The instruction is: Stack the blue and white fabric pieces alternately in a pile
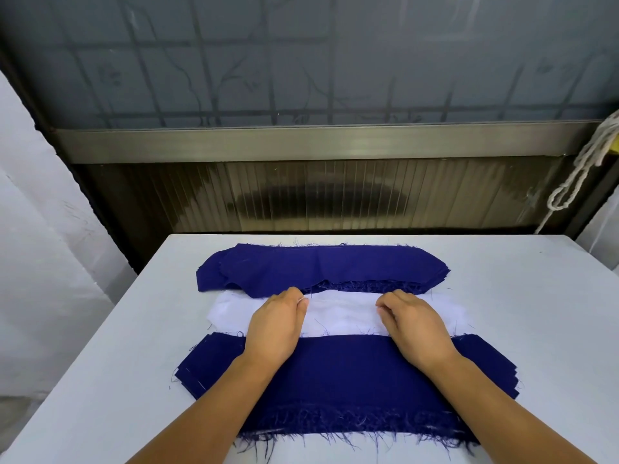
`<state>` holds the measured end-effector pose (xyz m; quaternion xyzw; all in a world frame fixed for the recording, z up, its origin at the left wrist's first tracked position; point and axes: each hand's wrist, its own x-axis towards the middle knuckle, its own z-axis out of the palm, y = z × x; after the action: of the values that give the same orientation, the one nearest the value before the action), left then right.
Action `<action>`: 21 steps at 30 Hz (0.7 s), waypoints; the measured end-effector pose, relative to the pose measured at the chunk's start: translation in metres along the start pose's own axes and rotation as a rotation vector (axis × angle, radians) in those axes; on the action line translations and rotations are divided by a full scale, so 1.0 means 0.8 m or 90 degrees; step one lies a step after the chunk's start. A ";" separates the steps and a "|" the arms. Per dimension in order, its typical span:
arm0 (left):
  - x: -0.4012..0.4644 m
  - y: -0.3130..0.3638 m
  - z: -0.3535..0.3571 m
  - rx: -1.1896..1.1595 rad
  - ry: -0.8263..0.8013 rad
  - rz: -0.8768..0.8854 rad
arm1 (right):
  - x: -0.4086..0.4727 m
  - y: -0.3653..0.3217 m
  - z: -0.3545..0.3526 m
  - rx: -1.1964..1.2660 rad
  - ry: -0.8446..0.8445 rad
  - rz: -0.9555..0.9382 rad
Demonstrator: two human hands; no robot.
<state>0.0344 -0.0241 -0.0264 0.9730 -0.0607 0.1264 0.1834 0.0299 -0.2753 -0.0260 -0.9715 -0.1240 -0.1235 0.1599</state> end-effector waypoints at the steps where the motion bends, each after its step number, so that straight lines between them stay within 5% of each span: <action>1: 0.000 -0.001 0.000 -0.011 -0.003 0.001 | 0.000 0.001 0.000 -0.004 0.003 0.011; 7: -0.004 -0.012 -0.006 0.018 -0.019 0.028 | -0.001 0.007 -0.005 -0.002 -0.011 0.105; 13: -0.007 -0.063 -0.042 0.027 -0.053 -0.082 | -0.003 0.026 -0.016 0.006 -0.016 0.176; 17: -0.009 -0.074 -0.069 -0.027 -0.091 -0.053 | -0.009 0.026 -0.031 0.075 0.027 0.143; 21: -0.016 -0.070 -0.106 -0.099 -0.015 0.028 | -0.025 0.016 -0.073 0.118 0.087 0.081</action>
<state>0.0121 0.0600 0.0277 0.9556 -0.0939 0.1141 0.2548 0.0031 -0.3110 0.0187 -0.9477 -0.0621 -0.1668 0.2648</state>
